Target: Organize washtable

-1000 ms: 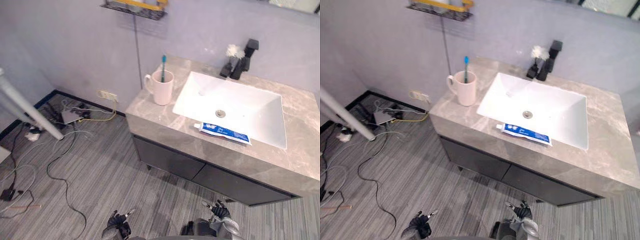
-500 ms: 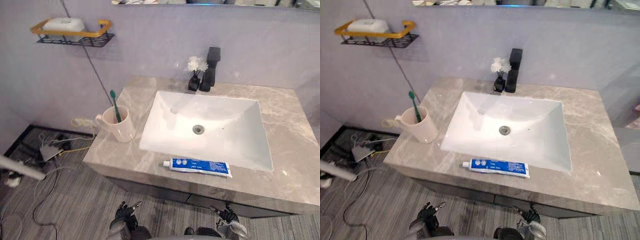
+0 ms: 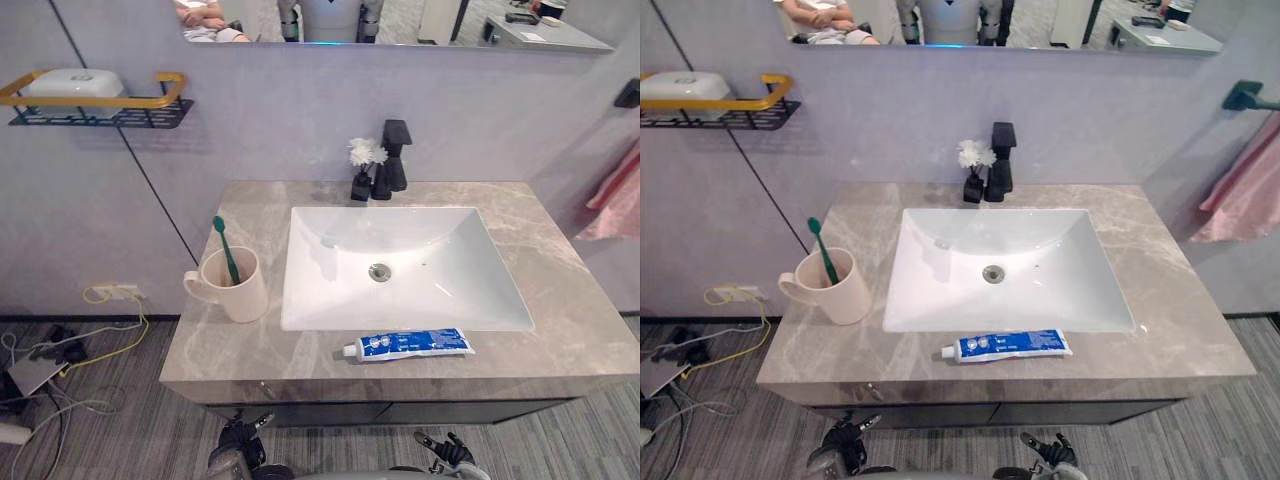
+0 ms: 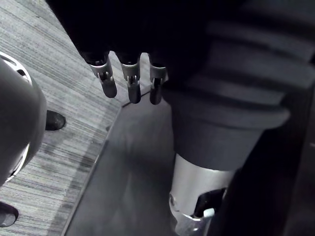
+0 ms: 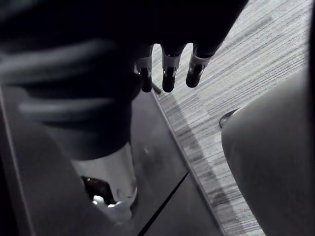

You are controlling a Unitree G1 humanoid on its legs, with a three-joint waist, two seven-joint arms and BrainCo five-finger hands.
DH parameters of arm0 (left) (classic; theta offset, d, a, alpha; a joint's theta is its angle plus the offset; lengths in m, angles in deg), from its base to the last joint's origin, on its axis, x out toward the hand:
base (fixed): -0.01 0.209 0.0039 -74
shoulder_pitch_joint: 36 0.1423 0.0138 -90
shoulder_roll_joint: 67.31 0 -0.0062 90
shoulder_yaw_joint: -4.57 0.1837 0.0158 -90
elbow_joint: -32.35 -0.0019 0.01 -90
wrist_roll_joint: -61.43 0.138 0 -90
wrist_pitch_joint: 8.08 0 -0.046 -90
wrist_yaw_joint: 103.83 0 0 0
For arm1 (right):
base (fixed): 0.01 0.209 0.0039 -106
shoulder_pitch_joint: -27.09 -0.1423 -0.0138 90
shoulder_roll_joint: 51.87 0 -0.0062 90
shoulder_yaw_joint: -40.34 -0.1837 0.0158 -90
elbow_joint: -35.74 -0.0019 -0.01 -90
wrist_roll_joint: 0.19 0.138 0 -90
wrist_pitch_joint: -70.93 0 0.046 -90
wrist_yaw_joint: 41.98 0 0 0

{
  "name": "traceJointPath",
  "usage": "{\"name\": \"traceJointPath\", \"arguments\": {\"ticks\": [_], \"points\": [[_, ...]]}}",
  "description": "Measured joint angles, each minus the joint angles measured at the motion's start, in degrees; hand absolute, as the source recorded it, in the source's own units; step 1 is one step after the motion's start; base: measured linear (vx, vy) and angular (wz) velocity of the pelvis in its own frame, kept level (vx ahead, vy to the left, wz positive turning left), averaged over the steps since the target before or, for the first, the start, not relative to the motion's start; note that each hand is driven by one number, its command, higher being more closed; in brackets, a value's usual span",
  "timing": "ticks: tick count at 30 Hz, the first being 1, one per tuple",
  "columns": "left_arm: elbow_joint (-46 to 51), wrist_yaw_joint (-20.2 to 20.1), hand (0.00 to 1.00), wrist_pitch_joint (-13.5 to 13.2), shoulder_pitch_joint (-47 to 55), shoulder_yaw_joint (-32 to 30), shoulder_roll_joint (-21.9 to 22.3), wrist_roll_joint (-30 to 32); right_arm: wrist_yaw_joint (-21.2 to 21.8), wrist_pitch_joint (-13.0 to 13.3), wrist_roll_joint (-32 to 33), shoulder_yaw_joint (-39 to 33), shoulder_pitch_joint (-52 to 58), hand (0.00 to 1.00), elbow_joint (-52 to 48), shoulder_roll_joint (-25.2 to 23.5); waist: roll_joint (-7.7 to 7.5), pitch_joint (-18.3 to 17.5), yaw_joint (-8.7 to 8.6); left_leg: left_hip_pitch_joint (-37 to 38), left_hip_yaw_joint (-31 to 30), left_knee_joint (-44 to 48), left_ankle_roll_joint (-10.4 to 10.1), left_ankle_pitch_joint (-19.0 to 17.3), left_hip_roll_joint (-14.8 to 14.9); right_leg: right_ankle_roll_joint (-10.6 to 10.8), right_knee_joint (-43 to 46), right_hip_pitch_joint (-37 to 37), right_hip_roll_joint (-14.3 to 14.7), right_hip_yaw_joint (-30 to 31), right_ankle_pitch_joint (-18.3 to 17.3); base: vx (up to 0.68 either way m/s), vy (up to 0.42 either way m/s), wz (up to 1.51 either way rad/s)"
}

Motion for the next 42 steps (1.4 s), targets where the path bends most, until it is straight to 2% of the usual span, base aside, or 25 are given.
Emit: {"name": "traceJointPath", "arguments": {"ticks": [1,6,7,11,17,21,27,35,40,42], "points": [[0.00,0.00,0.00,-0.01,0.09,0.00,0.02,0.00,-0.01,-0.16,-0.01,-0.19,0.03,0.00,0.04,0.00,0.37,-0.26,0.04,0.20,-0.02,-0.10,-0.02,0.01,0.03,0.01,-0.24,0.26,0.07,-0.03,0.08,0.00,0.000,0.00],[-0.04,0.03,0.00,-0.04,1.02,-0.09,-0.18,0.03,-0.02,-0.91,-0.04,-0.45,-0.05,0.00,1.07,0.13,-0.15,-0.96,0.16,1.34,-0.07,-1.90,0.02,0.38,-0.53,0.13,-2.20,1.72,0.09,-0.28,0.80,0.02,0.004,0.01],[-0.36,0.16,0.00,-0.02,2.74,-0.12,-1.48,0.03,-0.87,-0.99,-0.05,-2.56,0.14,0.00,1.57,-0.48,-1.14,-1.07,0.43,4.92,-0.16,-6.86,0.89,1.41,-3.16,0.90,-4.02,4.18,-1.21,-1.37,0.73,0.00,0.000,0.00],[-0.37,0.16,0.00,-0.02,2.74,-0.12,-1.49,0.03,-0.87,-0.99,-0.05,-2.57,0.13,0.00,1.60,-0.48,-1.18,-1.06,0.51,4.92,-0.19,-6.93,0.89,1.41,-3.18,0.90,-4.06,4.22,-1.21,-1.42,0.73,0.00,0.000,0.00],[-0.35,-0.04,0.00,-0.18,2.60,-0.14,-1.51,0.01,-0.86,-1.03,0.57,-2.85,0.44,0.00,2.09,-0.49,-1.55,-1.23,1.63,4.94,-0.73,-9.03,1.26,2.72,-3.50,0.93,-4.28,4.31,-2.17,-3.53,0.74,-0.01,-0.002,0.14],[-0.47,-0.14,0.00,-1.01,2.64,-0.13,-1.50,-0.04,-0.89,-1.09,2.10,-5.52,0.42,0.00,2.26,-1.22,-1.70,-1.28,1.85,5.20,-1.23,-10.46,1.53,3.44,-4.07,1.62,-4.96,4.64,-2.50,-4.89,1.19,-0.01,-0.005,0.09],[-1.13,-0.99,0.00,-1.05,2.62,0.02,-1.87,-0.05,-1.00,-1.14,3.55,-10.32,1.31,0.00,2.85,-1.42,-1.81,-1.19,1.72,5.94,-1.61,-11.67,1.57,4.02,-4.62,1.97,-6.27,5.58,-3.10,-5.68,1.60,0.00,0.001,0.02],[-1.19,-0.84,0.00,-1.08,2.62,-0.17,-1.90,-0.21,-1.07,-1.14,3.99,-12.14,2.04,0.00,3.95,-0.95,-1.42,-1.08,1.64,6.75,-2.26,-11.70,1.45,4.13,-4.67,1.97,-6.45,6.67,-3.16,-6.08,1.60,-0.02,-0.024,0.03],[-1.13,0.30,0.00,-1.00,2.67,-4.68,-1.52,-0.93,-1.38,-1.14,4.02,-13.96,2.21,0.00,3.95,-0.90,-0.79,-0.88,1.57,6.72,-3.28,-11.90,1.65,4.71,-4.78,1.97,-6.21,6.97,-3.27,-6.99,1.59,-0.05,-0.035,0.10],[-0.87,0.75,0.00,-1.00,3.17,-8.44,-1.83,-2.66,-2.18,-1.14,4.06,-14.52,2.20,0.00,3.91,-0.71,-0.47,-0.74,1.65,6.75,-3.75,-11.91,1.71,4.90,-4.77,1.96,-6.22,7.53,-3.29,-7.95,1.57,-0.06,-0.045,0.20]]}}
